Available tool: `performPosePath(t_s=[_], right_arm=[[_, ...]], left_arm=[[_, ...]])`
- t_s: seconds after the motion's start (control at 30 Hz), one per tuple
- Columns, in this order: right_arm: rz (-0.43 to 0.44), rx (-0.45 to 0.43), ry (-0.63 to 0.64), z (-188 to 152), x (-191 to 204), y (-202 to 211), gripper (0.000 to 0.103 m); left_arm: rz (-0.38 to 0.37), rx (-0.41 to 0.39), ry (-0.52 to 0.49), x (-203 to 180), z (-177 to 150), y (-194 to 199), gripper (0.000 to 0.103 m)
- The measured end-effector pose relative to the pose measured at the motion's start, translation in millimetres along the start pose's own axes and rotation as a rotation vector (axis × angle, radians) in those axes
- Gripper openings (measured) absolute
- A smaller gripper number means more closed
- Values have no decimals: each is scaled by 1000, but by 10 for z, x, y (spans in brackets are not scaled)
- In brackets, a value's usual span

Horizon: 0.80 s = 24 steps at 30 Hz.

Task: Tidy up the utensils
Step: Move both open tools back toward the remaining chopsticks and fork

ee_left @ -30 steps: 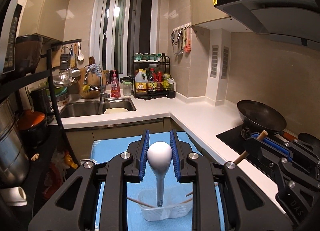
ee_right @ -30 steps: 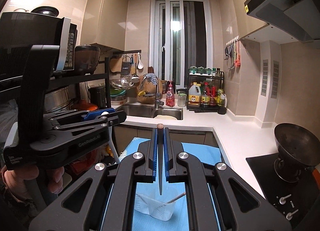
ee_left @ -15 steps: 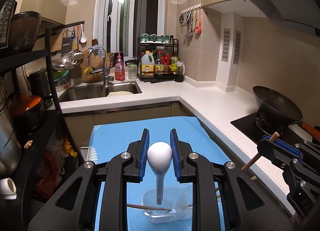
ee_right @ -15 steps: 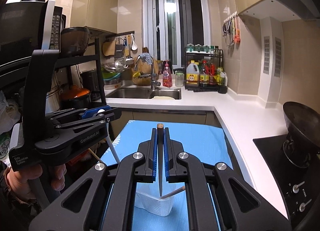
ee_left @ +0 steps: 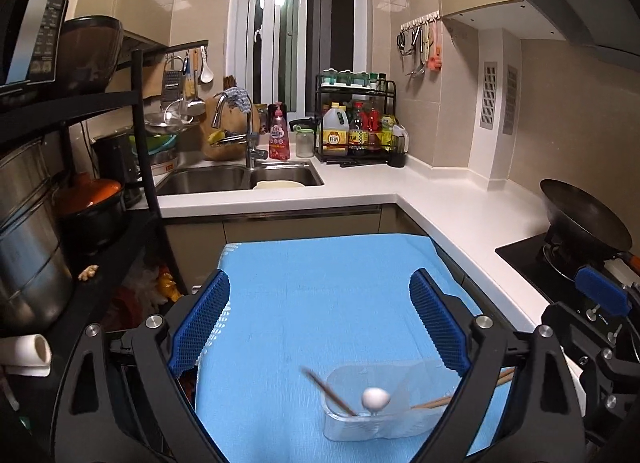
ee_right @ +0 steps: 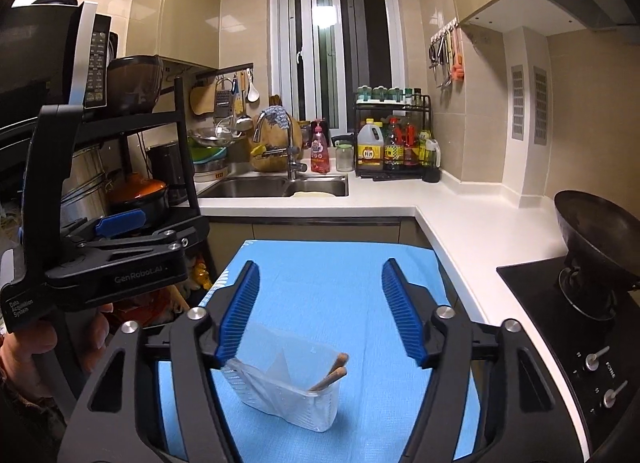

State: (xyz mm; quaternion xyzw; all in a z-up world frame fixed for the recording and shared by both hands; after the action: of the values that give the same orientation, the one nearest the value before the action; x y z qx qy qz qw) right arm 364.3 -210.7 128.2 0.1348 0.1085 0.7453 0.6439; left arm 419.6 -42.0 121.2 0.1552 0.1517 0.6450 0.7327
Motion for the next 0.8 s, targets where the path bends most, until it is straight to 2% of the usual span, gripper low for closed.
performPosePath(t_s=[0.2, 0.43, 0.8], right_arm=[[-23, -20, 14, -39, 23, 281, 85], [-21, 0, 5, -287, 109, 698, 89], [-33, 85, -38, -1141, 170, 1366, 91]], left_arm=[[0, 5, 32, 66, -120, 272, 94], [9, 6, -2, -14, -435, 759, 95], [4, 96, 3, -72, -1333, 1368, 95]])
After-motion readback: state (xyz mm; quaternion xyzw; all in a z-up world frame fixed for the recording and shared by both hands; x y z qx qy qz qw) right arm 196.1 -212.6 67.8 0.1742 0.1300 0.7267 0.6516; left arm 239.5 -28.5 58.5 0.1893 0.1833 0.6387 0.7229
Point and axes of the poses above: each gripper's, at about its wrist camera, not at the fingertips, and y roughly against the way its jaws point, x to its left, z to its top, the point moved 7 cm from there along -y, roughly the way its jaws point
